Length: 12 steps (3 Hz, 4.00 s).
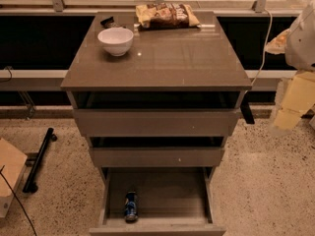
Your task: Pick pepsi can from bottom drawer and place on counter
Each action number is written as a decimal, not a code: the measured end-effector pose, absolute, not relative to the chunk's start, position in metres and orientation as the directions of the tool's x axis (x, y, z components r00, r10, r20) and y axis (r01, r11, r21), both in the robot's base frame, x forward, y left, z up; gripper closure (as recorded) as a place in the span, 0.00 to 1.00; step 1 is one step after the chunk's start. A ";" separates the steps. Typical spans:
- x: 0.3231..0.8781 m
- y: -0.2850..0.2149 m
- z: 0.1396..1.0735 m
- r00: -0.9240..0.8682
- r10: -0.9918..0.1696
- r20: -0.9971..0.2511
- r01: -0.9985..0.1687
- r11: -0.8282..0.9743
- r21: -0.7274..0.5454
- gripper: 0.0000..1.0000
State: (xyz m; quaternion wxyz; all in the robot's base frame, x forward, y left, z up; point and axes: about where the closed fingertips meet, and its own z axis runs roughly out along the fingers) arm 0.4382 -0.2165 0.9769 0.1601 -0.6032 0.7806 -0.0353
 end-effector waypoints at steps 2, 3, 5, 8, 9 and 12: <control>0.448 -0.213 0.967 -0.282 -0.930 -0.237 -0.917 0.334 -0.220 0.00; 0.460 -0.202 0.951 -0.343 -0.894 -0.290 -0.898 0.402 -0.178 0.00; 0.482 -0.172 0.887 -0.509 -0.762 -0.401 -0.813 0.579 -0.068 0.00; 0.498 -0.146 0.801 -0.653 -0.649 -0.390 -0.712 0.702 0.021 0.00; 0.502 -0.140 0.790 -0.678 -0.634 -0.372 -0.692 0.721 0.034 0.00; 0.519 -0.107 0.698 -0.805 -0.472 -0.359 -0.559 0.805 0.197 0.00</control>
Offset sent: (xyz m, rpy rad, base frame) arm 0.0126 -0.0032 -0.0119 0.0301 0.0417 -0.0930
